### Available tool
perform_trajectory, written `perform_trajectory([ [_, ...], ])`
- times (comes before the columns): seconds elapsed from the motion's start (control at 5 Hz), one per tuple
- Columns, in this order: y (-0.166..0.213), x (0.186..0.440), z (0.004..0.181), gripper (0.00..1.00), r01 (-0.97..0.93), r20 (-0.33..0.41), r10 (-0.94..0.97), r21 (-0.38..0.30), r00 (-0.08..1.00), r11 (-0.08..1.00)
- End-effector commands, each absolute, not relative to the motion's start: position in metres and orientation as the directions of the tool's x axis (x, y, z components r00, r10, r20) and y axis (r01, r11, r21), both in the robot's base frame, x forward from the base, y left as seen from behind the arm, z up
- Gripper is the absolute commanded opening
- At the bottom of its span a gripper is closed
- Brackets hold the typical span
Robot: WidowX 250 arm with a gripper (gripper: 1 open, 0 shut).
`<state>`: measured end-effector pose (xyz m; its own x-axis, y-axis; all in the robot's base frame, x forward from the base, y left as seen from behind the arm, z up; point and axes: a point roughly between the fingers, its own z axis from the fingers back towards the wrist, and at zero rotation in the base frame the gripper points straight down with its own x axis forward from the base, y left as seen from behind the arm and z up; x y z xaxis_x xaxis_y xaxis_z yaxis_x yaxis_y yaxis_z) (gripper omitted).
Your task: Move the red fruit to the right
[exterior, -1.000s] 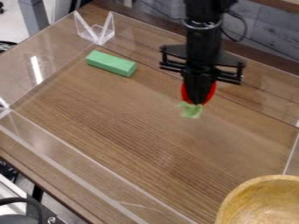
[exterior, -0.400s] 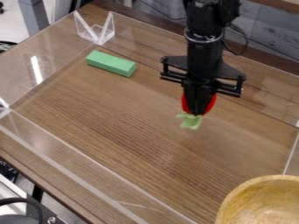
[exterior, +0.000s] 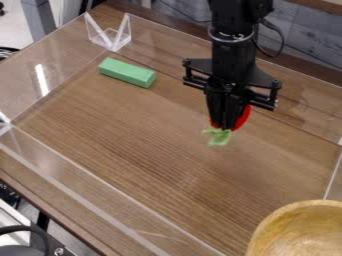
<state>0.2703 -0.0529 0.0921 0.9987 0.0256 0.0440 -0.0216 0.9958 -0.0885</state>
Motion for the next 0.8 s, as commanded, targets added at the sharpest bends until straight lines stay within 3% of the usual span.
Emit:
perform_trajectory([
  [0.0, -0.052, 0.285, 0.102, 1.00, 0.031, 0.084, -0.023, -0.092, 0.996, 0.995],
  [0.2, -0.057, 0.285, 0.095, 1.00, 0.099, 0.072, -0.093, -0.090, 0.993, 0.991],
  [0.6, -0.056, 0.262, 0.050, 1.00, 0.071, 0.039, -0.068, -0.082, 0.997, 0.994],
])
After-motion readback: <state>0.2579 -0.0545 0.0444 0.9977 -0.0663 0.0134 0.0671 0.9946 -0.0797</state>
